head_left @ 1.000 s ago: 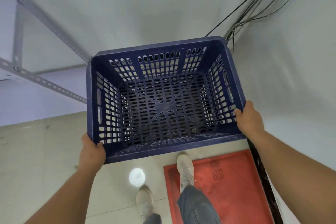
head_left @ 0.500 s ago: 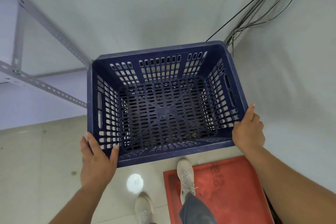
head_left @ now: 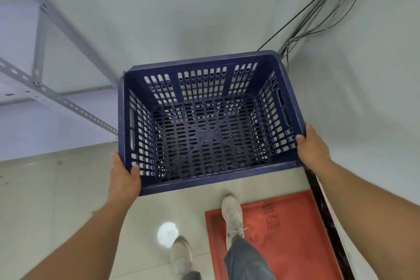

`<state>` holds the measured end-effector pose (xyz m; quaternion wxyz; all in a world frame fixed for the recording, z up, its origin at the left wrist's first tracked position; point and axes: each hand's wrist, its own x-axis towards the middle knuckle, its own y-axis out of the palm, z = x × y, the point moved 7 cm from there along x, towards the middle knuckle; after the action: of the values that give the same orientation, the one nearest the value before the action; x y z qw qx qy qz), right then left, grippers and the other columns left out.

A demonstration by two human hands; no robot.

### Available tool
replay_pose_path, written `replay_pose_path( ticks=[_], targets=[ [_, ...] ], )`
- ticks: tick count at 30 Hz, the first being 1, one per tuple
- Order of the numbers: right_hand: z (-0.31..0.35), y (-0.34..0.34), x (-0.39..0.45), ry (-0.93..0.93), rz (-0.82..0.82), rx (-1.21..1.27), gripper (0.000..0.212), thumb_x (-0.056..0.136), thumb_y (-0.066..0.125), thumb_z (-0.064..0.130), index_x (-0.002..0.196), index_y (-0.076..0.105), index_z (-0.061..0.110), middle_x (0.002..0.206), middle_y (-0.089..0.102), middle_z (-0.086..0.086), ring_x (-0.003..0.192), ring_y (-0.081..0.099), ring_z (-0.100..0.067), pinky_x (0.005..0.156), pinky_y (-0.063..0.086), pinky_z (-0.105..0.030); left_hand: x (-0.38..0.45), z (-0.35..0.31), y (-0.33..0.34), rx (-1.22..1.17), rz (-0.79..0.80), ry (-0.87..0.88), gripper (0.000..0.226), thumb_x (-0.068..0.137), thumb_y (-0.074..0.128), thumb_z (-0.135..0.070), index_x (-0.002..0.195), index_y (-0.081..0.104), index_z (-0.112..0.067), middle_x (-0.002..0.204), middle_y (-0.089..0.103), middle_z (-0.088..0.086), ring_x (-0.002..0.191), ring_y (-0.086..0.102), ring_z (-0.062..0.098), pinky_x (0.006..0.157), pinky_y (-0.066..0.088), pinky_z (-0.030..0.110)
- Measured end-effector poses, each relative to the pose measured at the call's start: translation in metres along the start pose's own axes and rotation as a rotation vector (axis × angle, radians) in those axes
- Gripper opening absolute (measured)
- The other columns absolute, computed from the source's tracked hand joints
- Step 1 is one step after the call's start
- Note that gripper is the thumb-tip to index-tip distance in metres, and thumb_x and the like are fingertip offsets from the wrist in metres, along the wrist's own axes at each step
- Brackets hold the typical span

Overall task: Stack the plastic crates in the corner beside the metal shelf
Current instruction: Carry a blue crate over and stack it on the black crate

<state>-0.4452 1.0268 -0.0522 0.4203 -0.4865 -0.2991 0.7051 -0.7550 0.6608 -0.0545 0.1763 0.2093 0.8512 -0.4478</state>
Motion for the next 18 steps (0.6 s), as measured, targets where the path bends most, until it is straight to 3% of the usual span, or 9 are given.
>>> replay_pose_path(
  ticks=[2, 4, 5, 8, 12, 18],
  targets=[
    [0.007, -0.014, -0.009, -0.011, -0.036, -0.089, 0.052, 0.097, 0.041, 0.035, 0.142, 0.03, 0.013, 0.13, 0.049, -0.025, 0.116, 0.047, -0.042, 0.093, 0.043, -0.049, -0.005, -0.005, -0.008, 0.026, 0.033, 0.032, 0.056, 0.097, 0.048, -0.024, 0.144, 0.027, -0.004, 0.147, 0.036, 0.024, 0.135, 0.036, 0.044, 0.109, 0.033, 0.052],
    [0.018, -0.025, -0.029, -0.024, -0.076, -0.095, 0.061, 0.096, 0.042, 0.039, 0.147, 0.024, 0.011, 0.139, 0.04, -0.025, 0.127, 0.038, -0.041, 0.099, 0.038, -0.05, -0.019, -0.016, -0.023, 0.07, -0.002, 0.043, 0.071, 0.099, 0.043, -0.034, 0.155, 0.009, -0.006, 0.162, 0.01, 0.019, 0.149, 0.012, 0.035, 0.119, 0.013, 0.045],
    [0.025, -0.03, -0.042, -0.041, -0.089, -0.059, 0.063, 0.096, 0.042, 0.04, 0.148, 0.022, 0.011, 0.143, 0.037, -0.024, 0.13, 0.036, -0.04, 0.102, 0.036, -0.05, -0.03, -0.024, -0.031, 0.057, -0.032, 0.08, 0.07, 0.1, 0.041, -0.035, 0.156, 0.008, -0.007, 0.163, 0.007, 0.016, 0.15, 0.008, 0.03, 0.119, 0.009, 0.039],
    [0.037, -0.037, -0.085, -0.086, -0.091, 0.138, 0.068, 0.093, 0.041, 0.047, 0.148, 0.026, 0.01, 0.147, 0.036, -0.022, 0.134, 0.036, -0.037, 0.105, 0.032, -0.045, -0.066, -0.045, -0.046, -0.104, -0.033, 0.167, 0.063, 0.101, 0.04, -0.032, 0.154, 0.017, -0.007, 0.162, 0.018, 0.01, 0.149, 0.017, 0.023, 0.118, 0.011, 0.031],
    [0.02, -0.038, -0.151, -0.006, -0.114, 0.372, 0.062, 0.095, 0.038, 0.046, 0.142, 0.037, 0.007, 0.143, 0.044, -0.022, 0.13, 0.043, -0.036, 0.106, 0.035, -0.043, -0.116, -0.042, -0.046, -0.353, 0.152, 0.098, 0.061, 0.101, 0.041, -0.037, 0.155, 0.02, -0.019, 0.161, 0.024, -0.001, 0.147, 0.024, 0.018, 0.118, 0.018, 0.033],
    [-0.035, -0.011, -0.251, 0.137, -0.165, 0.569, 0.054, 0.102, 0.028, 0.036, 0.142, 0.038, 0.001, 0.149, 0.038, -0.019, 0.138, 0.035, -0.029, 0.11, 0.022, -0.032, -0.169, -0.014, -0.038, -0.346, 0.305, 0.062, 0.059, 0.101, 0.042, -0.036, 0.154, 0.024, -0.02, 0.159, 0.029, -0.001, 0.143, 0.03, 0.016, 0.111, 0.023, 0.023]
  ],
)
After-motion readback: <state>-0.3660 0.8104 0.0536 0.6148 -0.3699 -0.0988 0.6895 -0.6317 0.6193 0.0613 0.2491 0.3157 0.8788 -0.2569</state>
